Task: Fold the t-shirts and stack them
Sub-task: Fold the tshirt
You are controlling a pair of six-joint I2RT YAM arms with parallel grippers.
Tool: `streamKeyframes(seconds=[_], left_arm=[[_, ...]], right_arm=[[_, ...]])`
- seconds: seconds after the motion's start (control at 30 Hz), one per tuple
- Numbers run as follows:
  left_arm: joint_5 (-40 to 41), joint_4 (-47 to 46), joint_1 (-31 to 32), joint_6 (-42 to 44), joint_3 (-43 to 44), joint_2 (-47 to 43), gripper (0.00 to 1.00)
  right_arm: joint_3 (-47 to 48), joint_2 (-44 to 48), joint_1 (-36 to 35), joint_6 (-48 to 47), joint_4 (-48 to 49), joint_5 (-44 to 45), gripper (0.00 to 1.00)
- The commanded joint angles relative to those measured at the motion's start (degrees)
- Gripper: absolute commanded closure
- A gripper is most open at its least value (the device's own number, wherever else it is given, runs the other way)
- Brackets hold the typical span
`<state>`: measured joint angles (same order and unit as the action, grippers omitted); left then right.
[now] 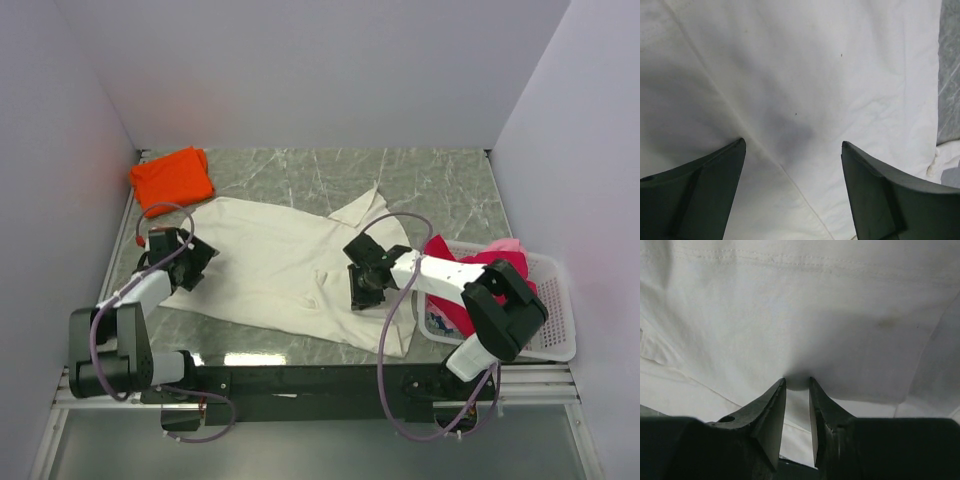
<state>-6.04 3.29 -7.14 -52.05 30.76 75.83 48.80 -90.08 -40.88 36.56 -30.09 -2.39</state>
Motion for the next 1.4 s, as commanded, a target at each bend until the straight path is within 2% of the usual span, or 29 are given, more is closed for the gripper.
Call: streamKeyframes(seconds=[0.0, 0.27, 0.43, 0.7, 0.87, 0.97, 1.23, 1.37], left_arm=[[5.9, 14.6, 0.1, -4.4, -5.7, -4.1, 0.14], [10.5, 23.9, 0.2, -7.7, -7.3, -19.5, 0.16], [9.9, 23.6, 0.2, -5.6, -4.9, -19.8, 0.14], [12.4, 23.9, 0.2, 0.8, 8.1, -17.9, 0.12], [11.9, 21.2, 0.0, 6.7, 16.2, -10.3, 0.09], [8.0, 19.3, -0.9, 9.3, 21.6, -3.3, 0.1], [3.5, 17.6, -3.3, 14.8, 33.0, 12.2, 0.11], [2.4, 17.1, -4.6, 17.1, 36.1, 17.4, 0.11]], right_arm=[[-5.1, 0.7, -2.4, 2.0, -3.0, -2.4, 0.67], [-8.8, 4.4, -5.1, 4.4, -2.5, -3.2, 0.67], [-4.7, 7.0, -6.0, 4.1, -6.2, -1.5, 0.67], [9.9, 9.5, -5.2, 2.1, -16.0, 5.9, 0.67], [17.5, 6.6, -0.3, -0.5, -17.0, 7.5, 0.67], [23.3, 2.1, 4.2, -3.2, -16.9, 7.6, 0.67], [42.5, -14.4, 15.4, -8.8, -15.1, 8.9, 0.68], [51.8, -22.8, 18.4, -10.3, -15.7, 9.9, 0.69]])
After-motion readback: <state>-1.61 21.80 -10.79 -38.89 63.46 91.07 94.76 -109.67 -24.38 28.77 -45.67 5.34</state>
